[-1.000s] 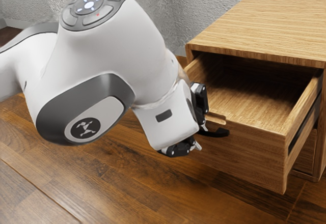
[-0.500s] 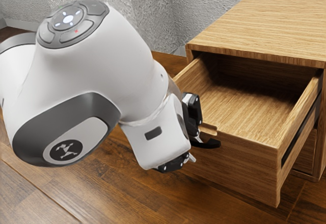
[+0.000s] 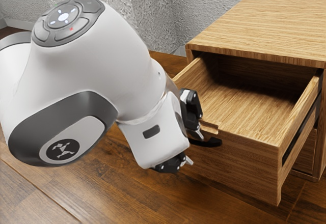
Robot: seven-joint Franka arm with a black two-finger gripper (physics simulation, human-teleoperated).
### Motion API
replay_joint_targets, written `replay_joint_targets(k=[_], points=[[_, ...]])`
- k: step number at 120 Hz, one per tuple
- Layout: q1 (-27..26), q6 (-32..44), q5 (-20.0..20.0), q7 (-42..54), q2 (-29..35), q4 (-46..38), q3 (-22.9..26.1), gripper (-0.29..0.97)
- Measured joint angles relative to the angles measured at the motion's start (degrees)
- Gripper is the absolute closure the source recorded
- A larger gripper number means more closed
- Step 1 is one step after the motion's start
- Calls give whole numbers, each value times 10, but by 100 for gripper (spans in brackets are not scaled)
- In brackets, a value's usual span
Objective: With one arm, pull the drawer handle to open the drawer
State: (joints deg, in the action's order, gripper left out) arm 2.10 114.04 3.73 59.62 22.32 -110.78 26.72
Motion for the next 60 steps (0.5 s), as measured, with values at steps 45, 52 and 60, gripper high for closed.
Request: replay_joint_targets(k=[45, 52, 60], points=[[41, -57, 3, -22, -16, 154, -30, 16], [75, -84, 2, -41, -53, 199, -31, 12], [101, -121, 5, -67, -116, 256, -32, 9]])
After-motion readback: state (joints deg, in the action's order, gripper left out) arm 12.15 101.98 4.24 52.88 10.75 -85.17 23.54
